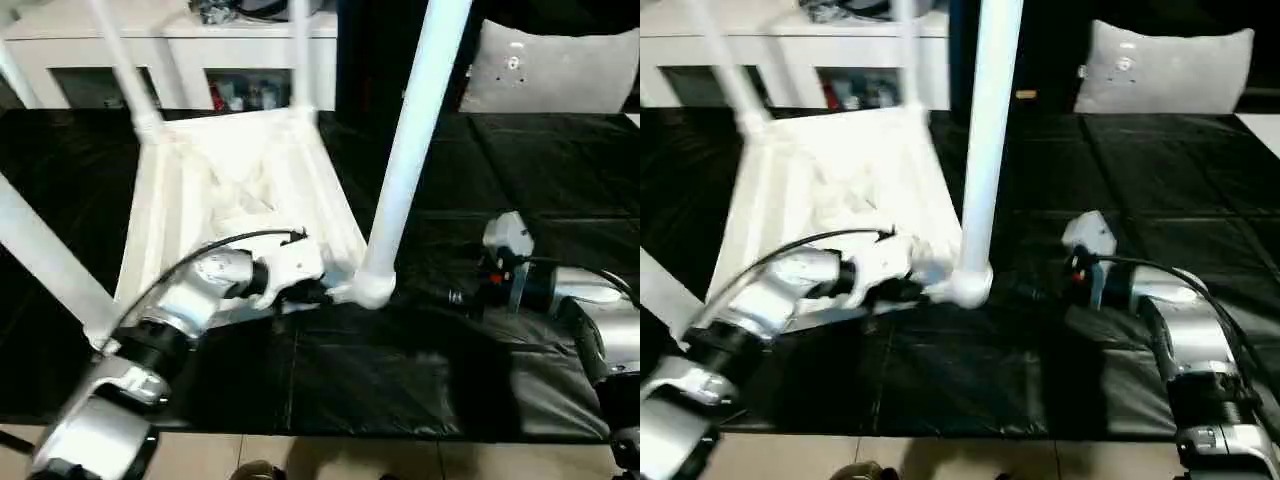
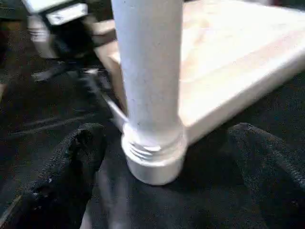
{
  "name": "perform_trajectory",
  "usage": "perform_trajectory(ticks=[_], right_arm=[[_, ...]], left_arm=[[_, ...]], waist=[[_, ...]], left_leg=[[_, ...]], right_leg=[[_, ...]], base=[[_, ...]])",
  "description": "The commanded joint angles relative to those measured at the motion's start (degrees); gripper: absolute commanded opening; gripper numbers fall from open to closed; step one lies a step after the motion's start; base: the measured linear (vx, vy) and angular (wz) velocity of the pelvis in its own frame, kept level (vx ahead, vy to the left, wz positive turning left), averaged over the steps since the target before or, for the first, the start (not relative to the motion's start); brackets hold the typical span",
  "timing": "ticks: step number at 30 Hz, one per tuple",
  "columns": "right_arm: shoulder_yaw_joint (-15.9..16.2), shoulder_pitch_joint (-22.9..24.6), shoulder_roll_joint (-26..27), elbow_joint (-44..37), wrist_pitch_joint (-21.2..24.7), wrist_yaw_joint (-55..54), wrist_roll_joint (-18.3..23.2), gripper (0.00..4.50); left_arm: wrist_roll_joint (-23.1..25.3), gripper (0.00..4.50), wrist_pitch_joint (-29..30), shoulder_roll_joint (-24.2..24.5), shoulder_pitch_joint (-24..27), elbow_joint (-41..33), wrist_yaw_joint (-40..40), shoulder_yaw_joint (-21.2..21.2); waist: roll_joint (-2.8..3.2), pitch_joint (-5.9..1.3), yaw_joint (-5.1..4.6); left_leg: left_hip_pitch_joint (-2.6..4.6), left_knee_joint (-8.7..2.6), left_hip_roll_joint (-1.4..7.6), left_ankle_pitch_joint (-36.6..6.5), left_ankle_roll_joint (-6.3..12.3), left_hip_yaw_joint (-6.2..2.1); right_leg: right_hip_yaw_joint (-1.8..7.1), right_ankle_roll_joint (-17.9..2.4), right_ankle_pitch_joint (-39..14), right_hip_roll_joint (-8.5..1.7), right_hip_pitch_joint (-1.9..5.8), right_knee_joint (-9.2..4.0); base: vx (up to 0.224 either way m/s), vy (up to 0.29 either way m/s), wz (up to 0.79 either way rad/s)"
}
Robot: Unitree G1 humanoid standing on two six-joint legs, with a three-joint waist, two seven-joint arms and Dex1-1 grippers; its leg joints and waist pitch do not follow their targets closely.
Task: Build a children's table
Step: Rotate leg to tighten
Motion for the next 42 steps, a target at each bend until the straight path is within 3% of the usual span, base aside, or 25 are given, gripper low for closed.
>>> perform_trajectory(ticks=[1,8,18,27,36,38,42], right_arm=[[2.5,-0.6,-1.4,-2.4,2.2,4.8,1.4,4.32],[4.9,-1.3,-0.6,-1.7,1.6,7.2,0.6,3.74],[7.0,-1.8,1.0,-1.5,1.6,9.3,1.0,3.04],[7.5,-1.8,1.1,-1.4,1.9,10.2,1.2,2.09],[6.9,2.2,1.7,-6.3,5.3,9.7,4.0,1.92],[5.8,3.6,3.3,-8.1,8.0,4.6,4.2,1.91],[6.0,3.8,5.1,-8.0,9.4,-1.7,1.5,1.91]], left_arm=[[1.2,0.0,-2.0,0.4,1.3,-1.9,-5.7,-5.0],[0.6,0.0,-3.8,0.9,1.6,-3.7,-9.9,-6.5],[0.5,0.0,-4.4,0.7,1.0,-4.0,-11.7,-6.8],[0.5,0.0,-4.2,0.5,1.0,-4.0,-11.7,-7.1],[1.4,0.0,0.4,-0.5,1.3,-2.7,-6.8,-5.4],[1.1,0.0,5.3,-2.7,1.1,-2.1,-1.3,-3.1],[-0.2,0.0,9.0,-4.5,1.1,-2.7,1.2,-1.5]], waist=[[-0.88,-3.76,-0.11],[-0.84,-3.76,1.18],[-0.85,-4.05,1.41],[-1.03,-4.01,1.46],[-0.98,-3.87,1.68],[-0.93,-3.7,1.79],[-1.19,-2.59,0.57]], left_leg=[[0.86,-4.16,4.44,-13.7,3.95,-1.22],[1.08,-4.13,4.43,-13.6,3.09,-1.24],[0.96,-4.01,4.41,-12.3,3.2,-1.2],[1.0,-3.92,4.31,-12.1,3.31,-1.16],[0.99,-3.98,4.42,-11.8,3.48,-1.14],[1.06,-4.08,4.41,-12.3,3.24,-1.21],[1.59,-4.43,3.71,-19.2,1.17,-1.42]], right_leg=[[4.03,-11.3,-16.5,-5.01,2.62,-2.93],[4.23,-9.9,-20.5,-5.19,2.42,-3.09],[4.31,-10.6,-17.4,-5.1,2.54,-2.53],[4.27,-9.7,-19.4,-5.06,2.45,-2.78],[4.4,-9.9,-18.6,-5.03,2.51,-2.78],[4.37,-9.7,-19.9,-5.07,2.44,-2.98],[3.88,-5.7,-33.2,-5.18,2.15,-4.74]], base=[[0.0,0.0,0.0],[0.0,0.0,0.0],[0.0,0.0,0.0],[0.0,0.0,0.0],[0.0,0.0,0.0],[0.0,0.0,0.0],[0.0,0.0,0.0]])
